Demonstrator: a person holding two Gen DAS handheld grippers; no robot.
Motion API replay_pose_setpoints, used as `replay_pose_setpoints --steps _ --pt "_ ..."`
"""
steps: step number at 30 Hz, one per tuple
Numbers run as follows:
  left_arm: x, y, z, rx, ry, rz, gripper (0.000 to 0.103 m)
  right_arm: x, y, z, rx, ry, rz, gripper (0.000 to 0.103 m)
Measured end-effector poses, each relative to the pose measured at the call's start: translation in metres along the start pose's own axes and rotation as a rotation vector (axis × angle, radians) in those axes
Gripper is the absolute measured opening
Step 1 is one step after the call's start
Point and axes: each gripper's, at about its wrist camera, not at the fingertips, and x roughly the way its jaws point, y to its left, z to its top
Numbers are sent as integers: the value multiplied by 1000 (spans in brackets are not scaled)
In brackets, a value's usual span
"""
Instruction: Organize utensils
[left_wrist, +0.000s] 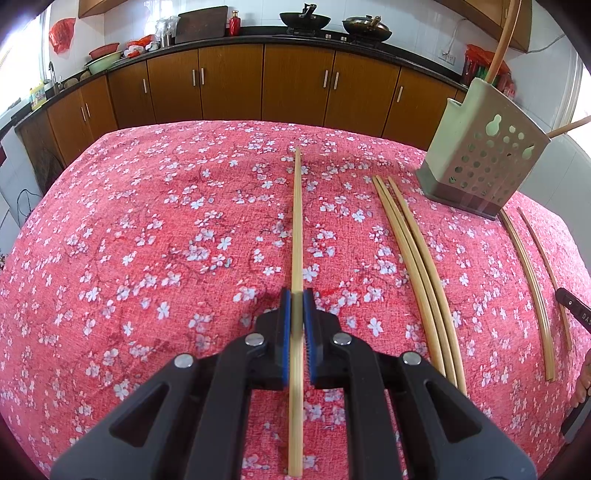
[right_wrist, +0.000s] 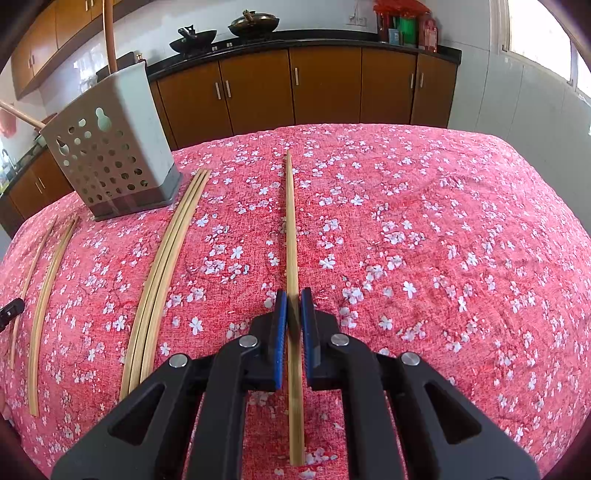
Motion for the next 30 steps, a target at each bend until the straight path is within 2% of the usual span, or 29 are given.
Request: replay_pose_setpoints --steps 30 --pt "-1 1 0 -15 0 -12 11 0 -1 1 0 -2 16 8"
